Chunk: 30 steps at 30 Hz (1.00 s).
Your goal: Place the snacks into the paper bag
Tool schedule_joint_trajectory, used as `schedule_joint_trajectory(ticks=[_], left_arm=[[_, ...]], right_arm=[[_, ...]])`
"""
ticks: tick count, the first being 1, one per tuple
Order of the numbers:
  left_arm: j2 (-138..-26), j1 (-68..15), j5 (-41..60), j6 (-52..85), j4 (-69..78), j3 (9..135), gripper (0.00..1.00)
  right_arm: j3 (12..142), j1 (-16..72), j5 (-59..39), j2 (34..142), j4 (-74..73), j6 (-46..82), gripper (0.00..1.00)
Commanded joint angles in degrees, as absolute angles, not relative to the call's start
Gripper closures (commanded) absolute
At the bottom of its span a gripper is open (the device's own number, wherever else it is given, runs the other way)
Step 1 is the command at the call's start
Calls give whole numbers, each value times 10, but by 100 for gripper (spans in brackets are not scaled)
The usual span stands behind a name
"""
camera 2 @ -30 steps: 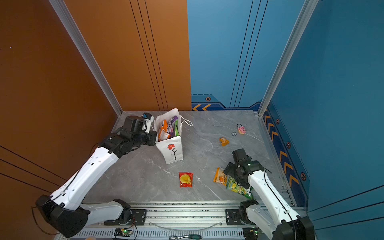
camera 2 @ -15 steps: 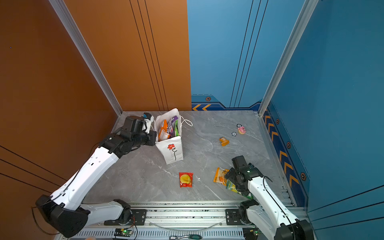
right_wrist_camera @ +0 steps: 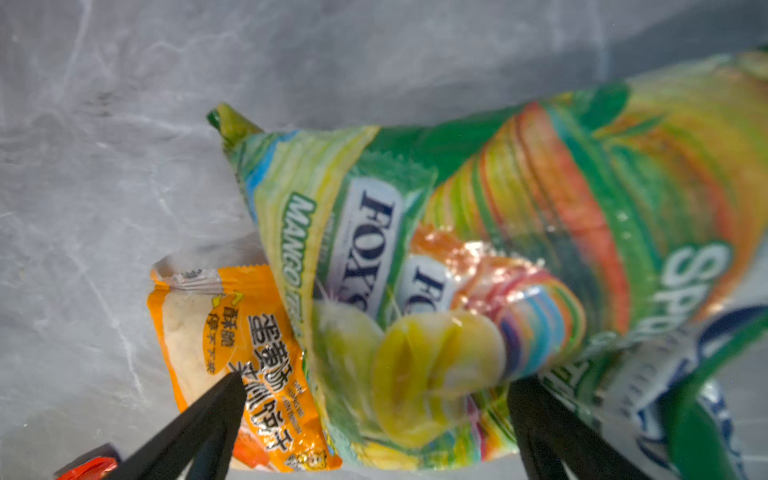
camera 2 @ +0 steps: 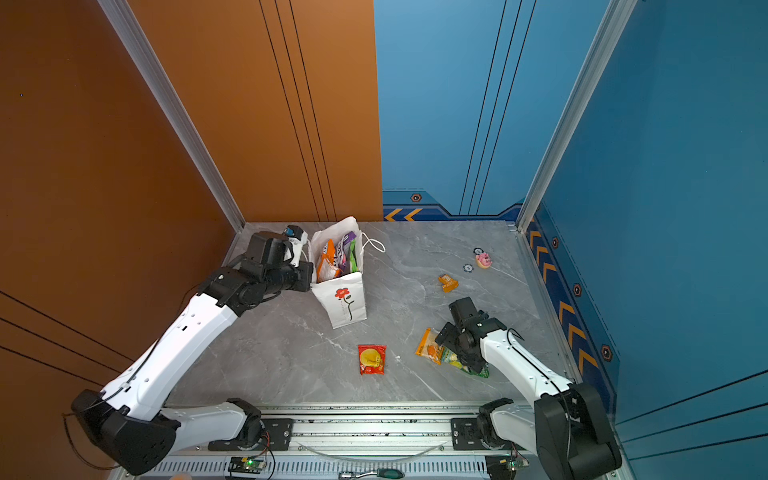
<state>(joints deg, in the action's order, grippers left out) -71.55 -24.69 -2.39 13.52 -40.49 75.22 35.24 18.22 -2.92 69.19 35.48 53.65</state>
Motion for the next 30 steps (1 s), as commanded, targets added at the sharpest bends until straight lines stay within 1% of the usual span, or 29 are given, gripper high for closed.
schedule_joint_trajectory(ticks=[1,8,14,18,22,27,30], left_arm=[[-697,-245,-32,134,-369,757,100],[-697,-246,-34,133,-369,757,100],[-697,-246,-35,133,-369,756,100],[-698,-245,-35,133,-369,757,100],[-697,-246,-34,133,-369,757,100],[-699,-245,-33,133,-369,757,100],[-699,-245,-34,133,-369,757,100]], right_arm=[[385,192,-41,729,318,513,0],[439,229,-53,797,284,519,0],[490,244,-54,821,313,496,0],[509,236,-24,788,363,465,0],[501,207,2,735,397,437,0],[461,134,-10,675,411,414,1],[437,98,-29,657,409,409,2]])
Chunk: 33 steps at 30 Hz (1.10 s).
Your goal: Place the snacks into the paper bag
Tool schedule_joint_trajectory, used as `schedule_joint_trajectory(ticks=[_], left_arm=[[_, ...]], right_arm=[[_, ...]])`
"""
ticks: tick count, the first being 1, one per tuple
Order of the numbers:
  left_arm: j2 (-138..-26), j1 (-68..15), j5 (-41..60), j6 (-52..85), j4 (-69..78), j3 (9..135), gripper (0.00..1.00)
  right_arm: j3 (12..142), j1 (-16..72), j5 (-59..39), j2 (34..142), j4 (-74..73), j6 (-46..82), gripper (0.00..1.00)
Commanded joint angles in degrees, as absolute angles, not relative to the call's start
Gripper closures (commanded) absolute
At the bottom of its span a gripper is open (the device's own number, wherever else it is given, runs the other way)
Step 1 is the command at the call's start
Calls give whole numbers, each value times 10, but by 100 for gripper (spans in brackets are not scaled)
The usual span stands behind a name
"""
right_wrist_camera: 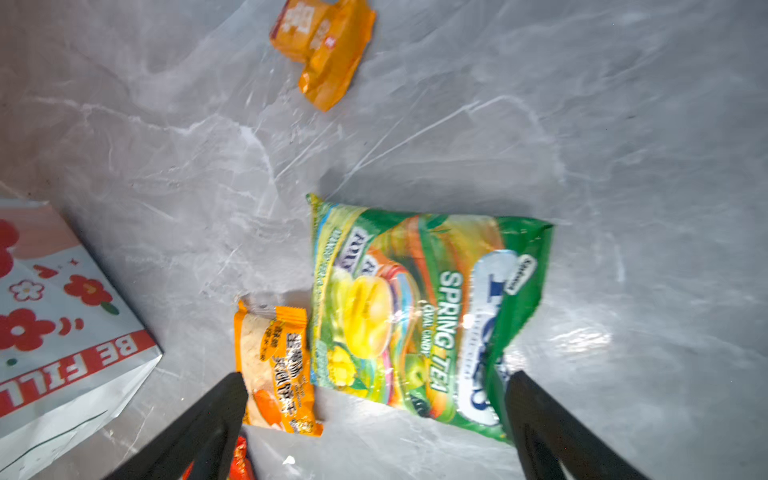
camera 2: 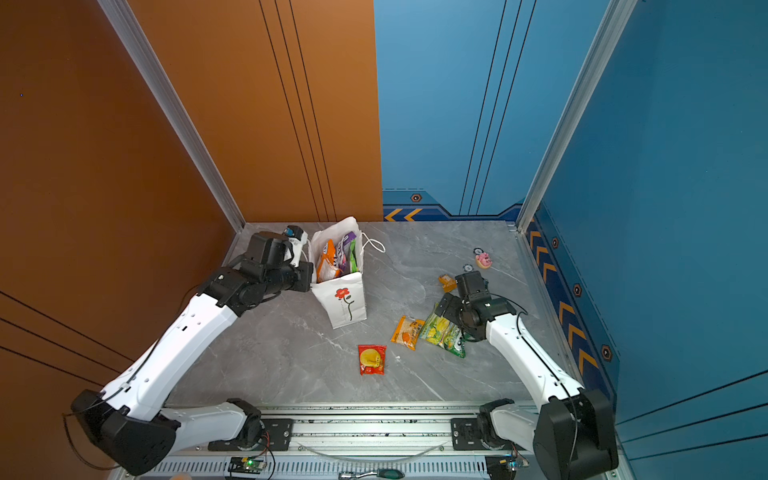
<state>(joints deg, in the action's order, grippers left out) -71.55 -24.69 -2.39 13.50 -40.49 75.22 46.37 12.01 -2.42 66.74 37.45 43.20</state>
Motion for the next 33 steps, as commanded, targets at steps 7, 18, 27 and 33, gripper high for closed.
schedule_joint_trajectory(ticks=[7,18,27,33], left_arm=[[-700,-245,-35,133,-369,757,100],[-701,-245,-35,133,-369,756,100],[-702,-247,-34,133,-369,756,100],[-703,-247,-34,133,-369,756,100]], right_arm=[[394,55,-62,660,393,410,11],[351,55,-90,676,344,420,37],[341,57,-103,706,319,419,49],[336,60,-106,735,305,417,55]])
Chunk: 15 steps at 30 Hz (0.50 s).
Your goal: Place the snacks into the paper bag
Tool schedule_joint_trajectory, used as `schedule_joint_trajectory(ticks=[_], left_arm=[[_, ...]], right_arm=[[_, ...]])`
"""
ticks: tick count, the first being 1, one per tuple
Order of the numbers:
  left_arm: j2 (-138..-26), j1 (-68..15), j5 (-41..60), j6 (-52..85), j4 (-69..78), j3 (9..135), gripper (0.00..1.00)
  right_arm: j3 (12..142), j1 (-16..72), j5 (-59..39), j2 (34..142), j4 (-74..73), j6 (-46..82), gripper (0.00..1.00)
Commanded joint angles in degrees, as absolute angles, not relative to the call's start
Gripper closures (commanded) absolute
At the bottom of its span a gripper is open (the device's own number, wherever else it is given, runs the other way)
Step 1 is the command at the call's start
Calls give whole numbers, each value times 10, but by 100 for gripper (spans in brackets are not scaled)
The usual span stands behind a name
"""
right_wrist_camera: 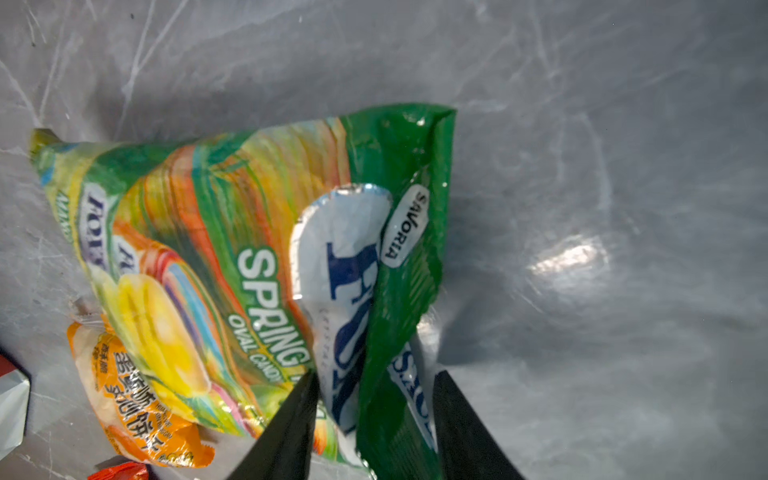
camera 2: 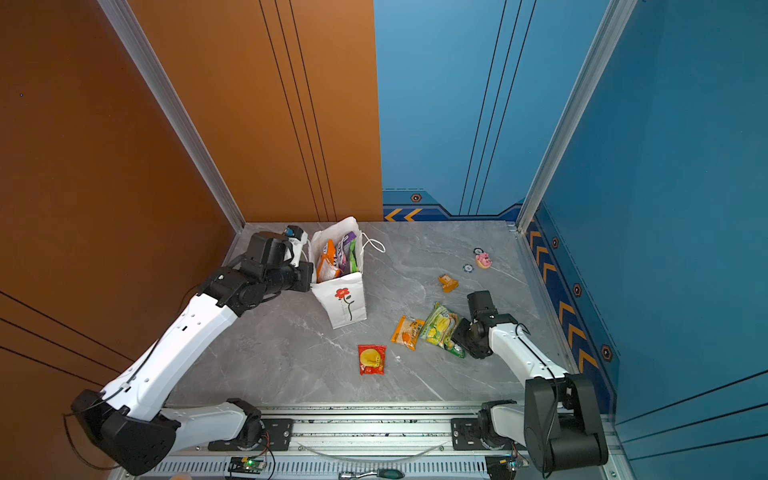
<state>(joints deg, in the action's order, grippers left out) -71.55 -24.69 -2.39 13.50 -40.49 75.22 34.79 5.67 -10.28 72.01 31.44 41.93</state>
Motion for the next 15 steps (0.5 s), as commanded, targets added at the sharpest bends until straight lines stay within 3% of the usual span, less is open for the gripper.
schedule_joint_trajectory(ticks=[1,12,15], left_arm=[[-703,-246,-34,133,-369,756,100],[-705,-247,-37,133,-369,756,100],[-706,-248,-35,133,-369,756,100]], right_arm=[[335,60,-108,740,301,417,57],[332,71,-109,742,289,419,93],[334,71,-101,725,297,419,98]])
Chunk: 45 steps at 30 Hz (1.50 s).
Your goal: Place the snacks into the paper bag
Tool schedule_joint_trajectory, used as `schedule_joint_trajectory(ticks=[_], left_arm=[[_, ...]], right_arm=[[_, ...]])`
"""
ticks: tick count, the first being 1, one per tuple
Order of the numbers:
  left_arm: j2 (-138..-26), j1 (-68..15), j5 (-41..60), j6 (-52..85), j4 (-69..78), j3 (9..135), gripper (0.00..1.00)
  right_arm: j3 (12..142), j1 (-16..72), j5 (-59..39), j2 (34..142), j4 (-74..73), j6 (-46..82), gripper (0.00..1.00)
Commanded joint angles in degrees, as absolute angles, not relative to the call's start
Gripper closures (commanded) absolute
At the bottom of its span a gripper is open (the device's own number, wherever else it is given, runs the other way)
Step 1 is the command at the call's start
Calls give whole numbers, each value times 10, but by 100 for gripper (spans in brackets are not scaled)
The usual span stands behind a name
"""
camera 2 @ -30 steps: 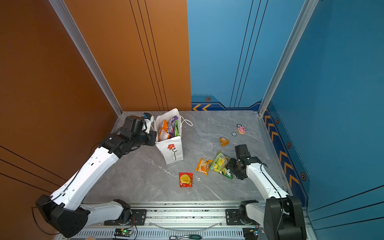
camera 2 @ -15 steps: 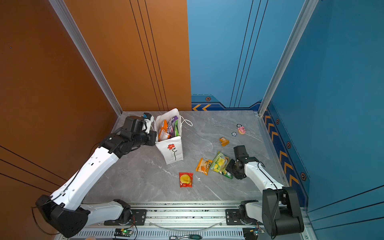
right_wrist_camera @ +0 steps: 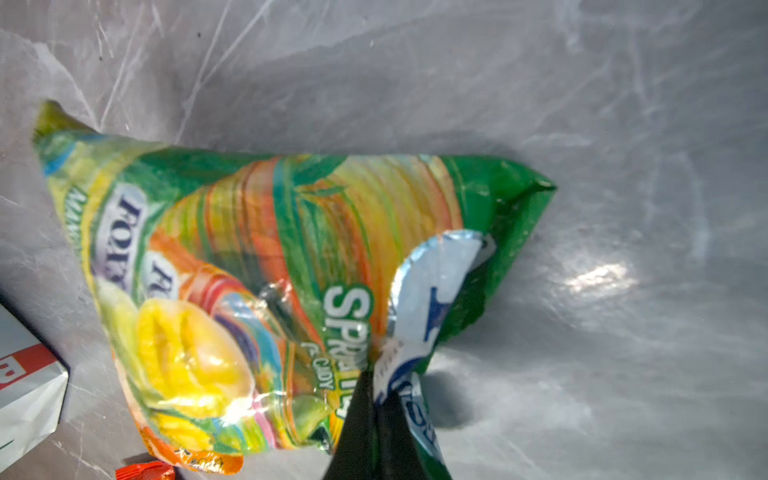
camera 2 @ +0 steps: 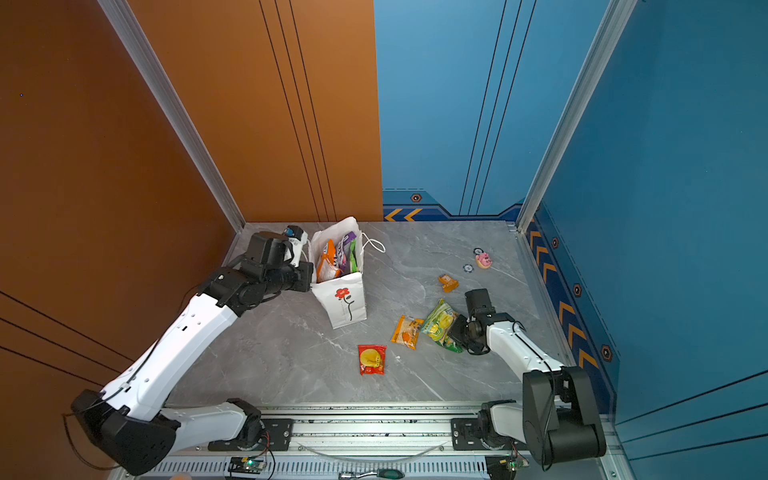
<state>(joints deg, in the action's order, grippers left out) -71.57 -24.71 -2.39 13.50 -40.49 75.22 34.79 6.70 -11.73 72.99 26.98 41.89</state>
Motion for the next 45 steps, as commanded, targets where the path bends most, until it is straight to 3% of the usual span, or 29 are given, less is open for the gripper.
schedule_joint_trajectory(ticks=[1,25,45], left_arm=[[-705,-248,-36,133,-369,756,100],[-703,-248,-38,133,-369,756,100],[-701,-250,-35,133,-369,756,100]], right_arm=[[335,71,-98,719,300,419,99],[383,84,-22,588,366,442,100],[478,132,16,576,380,452,100]])
